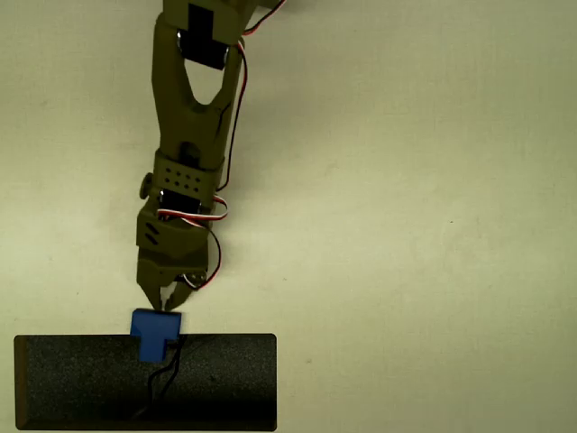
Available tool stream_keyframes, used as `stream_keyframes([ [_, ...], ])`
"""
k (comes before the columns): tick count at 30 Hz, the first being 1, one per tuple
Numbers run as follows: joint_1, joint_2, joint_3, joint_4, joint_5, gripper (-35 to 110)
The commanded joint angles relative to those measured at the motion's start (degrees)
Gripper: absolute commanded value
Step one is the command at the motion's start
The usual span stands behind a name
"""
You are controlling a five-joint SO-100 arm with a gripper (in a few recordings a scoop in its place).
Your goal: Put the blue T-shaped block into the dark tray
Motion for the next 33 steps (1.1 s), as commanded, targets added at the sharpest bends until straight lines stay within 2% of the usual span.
stream_keyframes([
  [1, -1.3, -4.7, -8.2, -11.4, 8.5, 0],
  [4, -2.0, -5.8, -9.9, -17.8, 13.2, 0],
  [9, -1.0, -5.3, -8.0, -14.9, 8.8, 0],
  [14, 0.2, -10.0, -8.2, -23.1, 6.9, 0],
  [18, 0.3, -17.5, -16.4, -27.2, 8.0, 0],
  [26, -3.1, -30.2, -37.8, -24.0, 10.5, 0],
  [33, -7.6, -36.4, -46.1, -23.8, 9.5, 0],
])
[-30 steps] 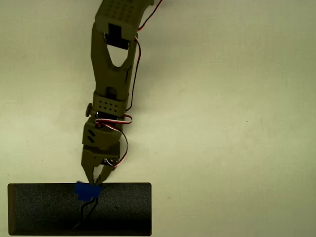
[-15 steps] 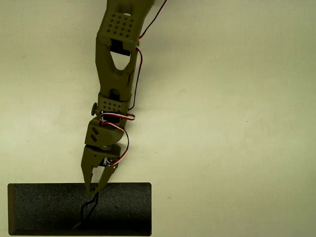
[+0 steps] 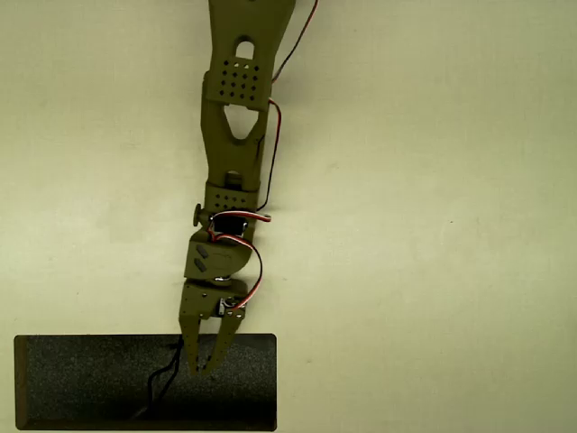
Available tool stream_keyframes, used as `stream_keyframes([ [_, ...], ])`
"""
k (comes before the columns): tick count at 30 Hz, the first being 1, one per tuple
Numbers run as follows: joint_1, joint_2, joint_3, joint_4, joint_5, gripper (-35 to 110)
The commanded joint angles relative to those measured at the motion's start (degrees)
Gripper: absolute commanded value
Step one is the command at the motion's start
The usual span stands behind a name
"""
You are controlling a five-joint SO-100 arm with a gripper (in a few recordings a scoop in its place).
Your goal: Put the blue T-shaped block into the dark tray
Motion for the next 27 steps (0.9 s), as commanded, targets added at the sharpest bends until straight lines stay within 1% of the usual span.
stream_keyframes([
  [1, -0.5, -0.6, -3.6, -0.7, -1.0, 0],
  [12, -2.8, -8.7, -11.6, -4.0, -2.4, 0],
  [15, -3.1, -8.8, -11.2, -5.4, -2.5, 0],
  [18, -3.1, -8.8, -9.4, -9.8, -1.0, 0],
  [27, -3.0, -8.8, -9.4, -9.9, -0.4, 0],
])
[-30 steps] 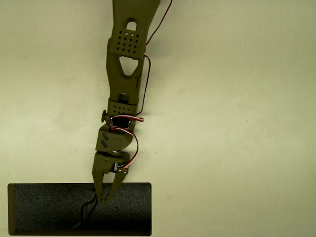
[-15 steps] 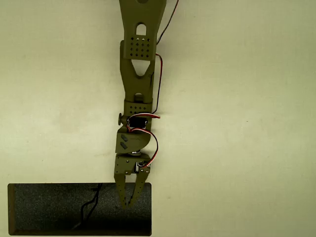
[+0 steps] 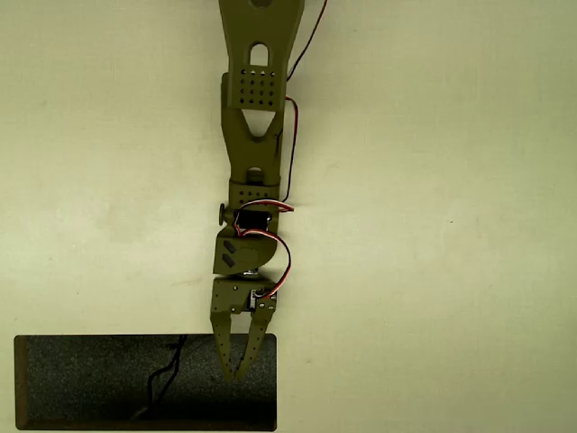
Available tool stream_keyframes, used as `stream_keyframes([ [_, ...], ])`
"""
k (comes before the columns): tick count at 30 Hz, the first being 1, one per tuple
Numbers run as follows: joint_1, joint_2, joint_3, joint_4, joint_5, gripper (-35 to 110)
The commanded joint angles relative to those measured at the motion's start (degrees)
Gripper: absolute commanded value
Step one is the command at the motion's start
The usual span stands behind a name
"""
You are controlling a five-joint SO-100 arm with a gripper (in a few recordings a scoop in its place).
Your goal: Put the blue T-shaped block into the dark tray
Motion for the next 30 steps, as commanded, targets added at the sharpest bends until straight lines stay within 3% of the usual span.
stream_keyframes([
  [1, 0.2, -0.5, -0.1, -1.8, -0.3, 1],
  [30, 0.2, -0.5, -0.1, -1.8, -0.3, 4],
])
